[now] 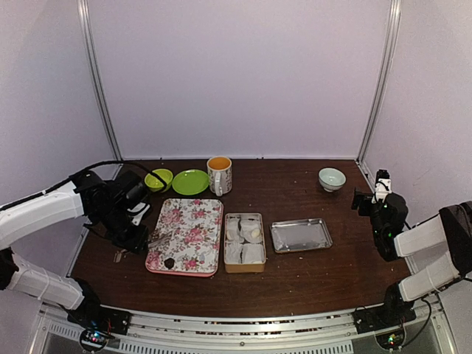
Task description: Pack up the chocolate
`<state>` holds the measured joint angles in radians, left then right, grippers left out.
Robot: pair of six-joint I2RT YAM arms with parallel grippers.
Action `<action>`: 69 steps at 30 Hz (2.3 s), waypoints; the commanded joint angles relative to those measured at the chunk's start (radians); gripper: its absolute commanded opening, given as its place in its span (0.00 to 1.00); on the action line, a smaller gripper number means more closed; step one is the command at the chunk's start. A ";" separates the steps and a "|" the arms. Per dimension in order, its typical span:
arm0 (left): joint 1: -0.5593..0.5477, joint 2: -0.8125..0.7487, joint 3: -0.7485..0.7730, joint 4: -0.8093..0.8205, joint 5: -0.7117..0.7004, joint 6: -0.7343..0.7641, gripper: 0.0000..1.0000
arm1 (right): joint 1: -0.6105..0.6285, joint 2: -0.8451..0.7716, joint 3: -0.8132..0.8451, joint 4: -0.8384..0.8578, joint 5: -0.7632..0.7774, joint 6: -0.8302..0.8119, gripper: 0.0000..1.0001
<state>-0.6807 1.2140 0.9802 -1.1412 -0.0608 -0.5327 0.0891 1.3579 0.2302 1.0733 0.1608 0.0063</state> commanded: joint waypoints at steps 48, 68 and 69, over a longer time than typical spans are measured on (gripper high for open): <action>-0.003 -0.014 0.091 -0.022 0.033 0.019 0.10 | -0.005 0.002 0.018 0.021 0.014 0.004 1.00; -0.090 -0.071 0.109 0.297 0.424 0.054 0.09 | -0.005 0.001 0.017 0.020 0.013 0.005 1.00; -0.104 -0.063 0.115 0.305 0.424 0.055 0.09 | -0.005 0.001 0.018 0.020 0.014 0.005 1.00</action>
<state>-0.7437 1.1503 1.0580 -0.9596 0.2840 -0.4957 0.0891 1.3579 0.2302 1.0729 0.1608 0.0059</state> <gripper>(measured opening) 0.120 0.999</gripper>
